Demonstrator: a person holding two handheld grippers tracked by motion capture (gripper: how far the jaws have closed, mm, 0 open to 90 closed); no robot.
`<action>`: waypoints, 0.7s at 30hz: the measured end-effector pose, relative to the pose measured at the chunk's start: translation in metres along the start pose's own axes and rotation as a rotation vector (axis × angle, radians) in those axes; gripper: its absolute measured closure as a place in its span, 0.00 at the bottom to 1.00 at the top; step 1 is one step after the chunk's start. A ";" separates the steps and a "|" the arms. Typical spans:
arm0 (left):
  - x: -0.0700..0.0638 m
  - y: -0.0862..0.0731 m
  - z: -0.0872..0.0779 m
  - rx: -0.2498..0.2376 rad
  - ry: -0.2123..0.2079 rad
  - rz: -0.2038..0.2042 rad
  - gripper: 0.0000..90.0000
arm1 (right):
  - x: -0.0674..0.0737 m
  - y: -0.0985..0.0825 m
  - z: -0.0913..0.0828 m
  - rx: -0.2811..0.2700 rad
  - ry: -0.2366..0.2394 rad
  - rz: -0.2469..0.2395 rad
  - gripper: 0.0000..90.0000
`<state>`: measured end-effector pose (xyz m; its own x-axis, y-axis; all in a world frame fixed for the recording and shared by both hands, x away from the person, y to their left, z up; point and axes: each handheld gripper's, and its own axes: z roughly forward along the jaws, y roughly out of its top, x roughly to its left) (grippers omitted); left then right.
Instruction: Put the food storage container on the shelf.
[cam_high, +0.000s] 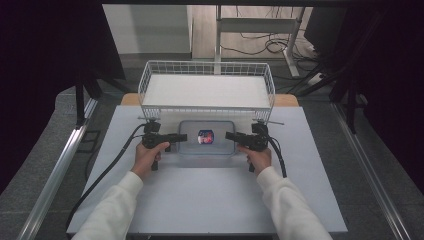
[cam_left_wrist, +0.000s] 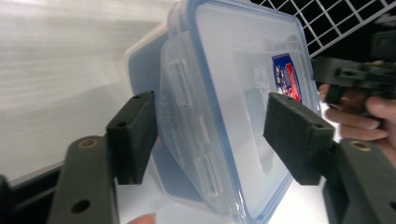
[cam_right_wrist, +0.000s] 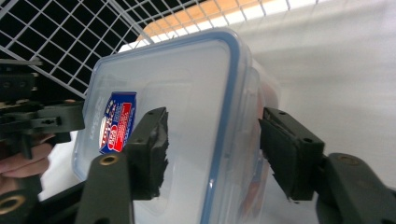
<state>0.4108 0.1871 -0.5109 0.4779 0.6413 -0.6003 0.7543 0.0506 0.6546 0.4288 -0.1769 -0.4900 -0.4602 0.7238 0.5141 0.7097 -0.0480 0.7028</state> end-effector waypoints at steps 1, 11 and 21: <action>0.000 0.000 0.000 0.000 0.000 0.000 0.36 | 0.000 0.000 0.000 0.000 0.000 0.000 0.43; -0.032 -0.018 -0.037 -0.010 0.050 0.159 0.32 | 0.026 -0.017 -0.048 -0.015 -0.017 -0.270 0.49; -0.059 -0.068 -0.054 0.085 0.065 0.267 0.30 | 0.064 -0.059 -0.050 0.154 -0.027 -0.578 0.82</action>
<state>0.3067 0.1878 -0.4955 0.6370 0.6709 -0.3796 0.6420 -0.1892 0.7430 0.3304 -0.1624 -0.4740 -0.7822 0.6205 0.0559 0.4188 0.4573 0.7845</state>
